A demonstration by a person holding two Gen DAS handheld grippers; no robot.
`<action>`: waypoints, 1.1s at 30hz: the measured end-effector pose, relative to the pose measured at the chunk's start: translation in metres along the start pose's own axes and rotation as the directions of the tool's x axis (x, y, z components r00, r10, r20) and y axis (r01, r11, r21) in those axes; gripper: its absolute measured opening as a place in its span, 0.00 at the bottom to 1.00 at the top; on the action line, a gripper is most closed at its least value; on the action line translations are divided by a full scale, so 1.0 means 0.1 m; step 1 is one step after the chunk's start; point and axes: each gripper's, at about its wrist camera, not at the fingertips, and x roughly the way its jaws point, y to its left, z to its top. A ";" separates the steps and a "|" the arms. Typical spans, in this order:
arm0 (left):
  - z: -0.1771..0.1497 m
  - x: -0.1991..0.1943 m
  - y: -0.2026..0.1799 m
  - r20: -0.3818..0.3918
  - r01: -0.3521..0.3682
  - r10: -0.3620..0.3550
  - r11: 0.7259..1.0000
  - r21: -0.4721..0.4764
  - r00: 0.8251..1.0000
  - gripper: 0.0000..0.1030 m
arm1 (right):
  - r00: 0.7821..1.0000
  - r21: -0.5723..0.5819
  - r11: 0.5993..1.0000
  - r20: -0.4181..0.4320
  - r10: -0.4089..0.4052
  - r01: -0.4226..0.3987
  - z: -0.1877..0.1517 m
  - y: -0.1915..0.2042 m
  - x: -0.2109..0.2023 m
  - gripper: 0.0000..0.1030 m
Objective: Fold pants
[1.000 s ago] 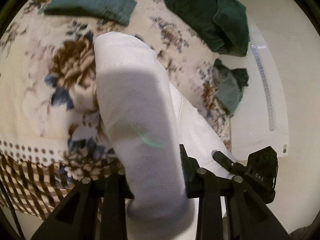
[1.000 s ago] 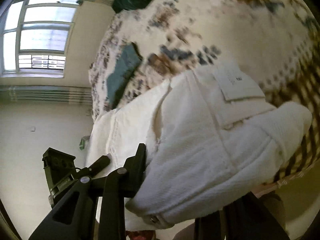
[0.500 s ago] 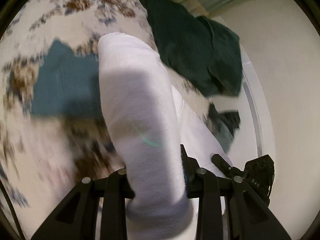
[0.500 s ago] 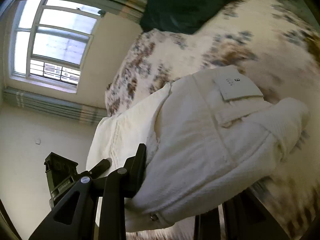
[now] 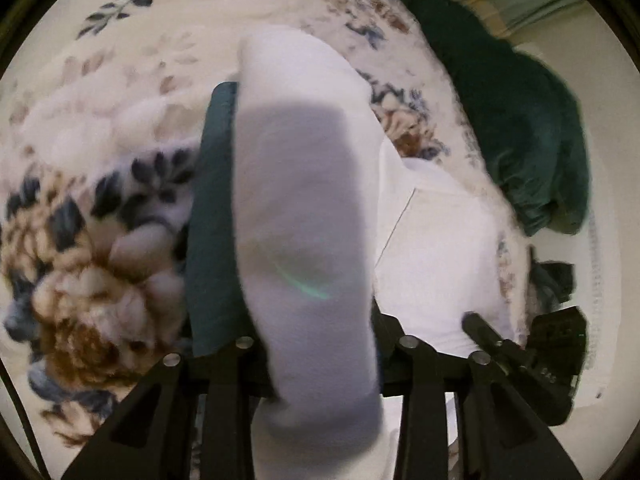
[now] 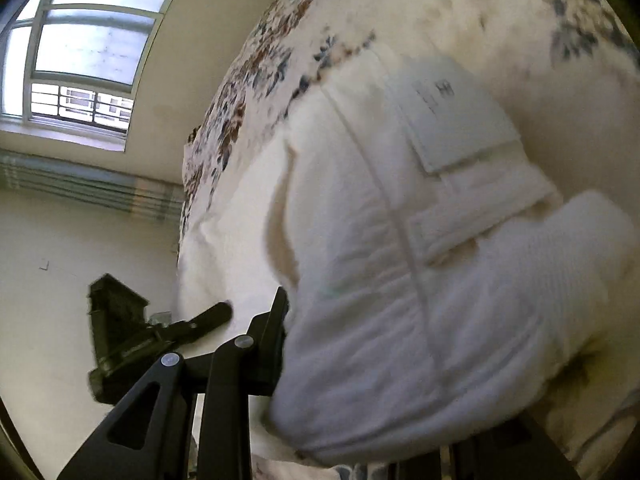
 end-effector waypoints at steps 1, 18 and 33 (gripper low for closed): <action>-0.04 -0.04 0.02 0.007 0.008 -0.008 1.000 -0.022 1.000 0.35 | 1.000 0.011 1.000 -0.010 -0.003 0.003 0.01 0.00 -0.01 0.29; -0.71 -0.55 -0.78 0.127 -0.485 0.476 0.872 0.060 0.870 0.92 | 0.780 -0.448 0.680 0.066 -0.622 0.580 -0.20 1.07 -0.43 0.92; -1.46 -1.58 -1.56 0.283 -0.509 0.484 0.861 0.015 0.828 0.94 | 0.785 -0.479 0.641 0.195 -0.588 0.600 -0.94 1.75 -1.65 0.93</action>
